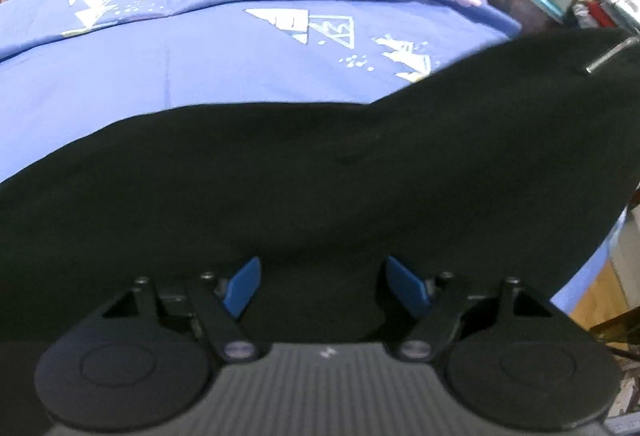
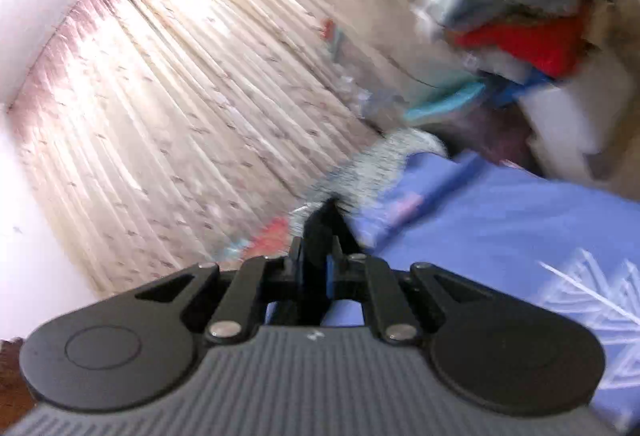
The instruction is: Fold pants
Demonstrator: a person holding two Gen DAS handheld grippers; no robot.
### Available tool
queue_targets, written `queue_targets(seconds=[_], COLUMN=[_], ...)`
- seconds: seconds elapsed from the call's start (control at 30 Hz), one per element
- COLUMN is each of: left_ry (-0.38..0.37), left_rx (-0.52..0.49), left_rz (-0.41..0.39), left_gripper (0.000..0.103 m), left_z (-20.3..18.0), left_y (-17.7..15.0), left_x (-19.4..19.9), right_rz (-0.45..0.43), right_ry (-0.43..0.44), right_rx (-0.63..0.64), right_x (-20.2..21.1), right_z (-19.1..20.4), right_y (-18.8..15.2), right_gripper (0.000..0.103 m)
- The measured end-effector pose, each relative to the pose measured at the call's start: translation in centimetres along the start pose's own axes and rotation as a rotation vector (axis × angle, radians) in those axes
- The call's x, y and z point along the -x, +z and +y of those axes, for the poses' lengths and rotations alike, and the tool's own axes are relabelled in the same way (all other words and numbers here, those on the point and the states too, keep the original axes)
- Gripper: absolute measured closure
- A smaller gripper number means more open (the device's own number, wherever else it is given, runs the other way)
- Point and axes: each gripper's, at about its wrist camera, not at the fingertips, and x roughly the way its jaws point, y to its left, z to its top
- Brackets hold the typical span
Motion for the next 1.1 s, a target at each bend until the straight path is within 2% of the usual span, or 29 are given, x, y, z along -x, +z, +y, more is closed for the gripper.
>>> queue_targets(seconds=[0.07,0.13,0.17,0.2,0.23,0.3,0.37,0.47,0.53,0.63,0.77,0.8,0.83,0.93,1.03,1.1], left_ry=[0.032,0.059,0.065,0.073,0.073,0.044,0.001,-0.042,-0.071,-0.074,-0.059,-0.054,-0.046,-0.069,-0.146,-0.169], left_rx=[-0.027,-0.076,-0.094,-0.108,-0.114,-0.102,-0.084,-0.089,-0.089,-0.08,-0.073,-0.076,-0.079,-0.061,0.025,0.074], left_rz=[0.016,0.016,0.019,0.02,0.021,0.018,-0.002,-0.025,-0.009,0.024,0.027,0.025,0.023,0.004,-0.02,-0.04], left_gripper=[0.03,0.024,0.021,0.02,0.02,0.02,0.02,0.02,0.02,0.021,0.021,0.02,0.02,0.029,0.031,0.03], left_z=[-0.4,-1.1,-1.6,-1.9,-2.2,-2.4,-2.7,-3.6,-4.0,-3.8,-3.8,-3.9,-4.1,-4.1,-2.5,-1.4], left_y=[-0.2,-0.4,-0.5,-0.5,-0.5,-0.3,-0.1,0.2,0.1,0.0,-0.2,-0.2,-0.3,-0.4,-0.5,-0.4], left_x=[-0.7,-1.1,-1.2,-1.2,-1.2,-0.8,-0.2,0.2,0.1,-0.9,-1.8,-1.8,-1.7,-0.6,0.7,1.6], right_rz=[0.085,0.209,0.234,0.193,0.144,0.052,0.036,0.107,0.127,0.137,0.097,0.108,0.128,0.129,0.136,0.181], right_ry=[-0.142,-0.374,-0.426,-0.373,-0.327,-0.298,-0.271,-0.255,-0.252,-0.254,-0.271,-0.288,-0.311,-0.321,-0.244,-0.186], right_rx=[-0.087,-0.072,-0.072,-0.118,-0.176,-0.209,-0.209,-0.241,-0.28,-0.38,-0.418,-0.408,-0.389,-0.242,0.042,0.262], right_x=[-0.4,-0.8,-0.2,1.0,2.5,5.0,6.0,5.3,5.5,3.8,3.0,2.8,2.1,1.9,2.0,1.9], right_z=[-4.0,-7.0,-7.9,-8.3,-8.6,-8.1,-7.9,-8.2,-8.1,-8.6,-8.1,-8.0,-7.7,-4.8,0.9,5.2], right_y=[-2.4,-5.0,-5.7,-5.7,-5.4,-4.7,-4.8,-5.9,-6.7,-7.4,-6.3,-6.0,-5.8,-5.0,-5.0,-6.2], right_gripper=[0.089,0.079,0.078,0.072,0.06,0.052,0.05,0.049,0.048,0.048,0.051,0.067,0.077,0.078,0.079,0.079])
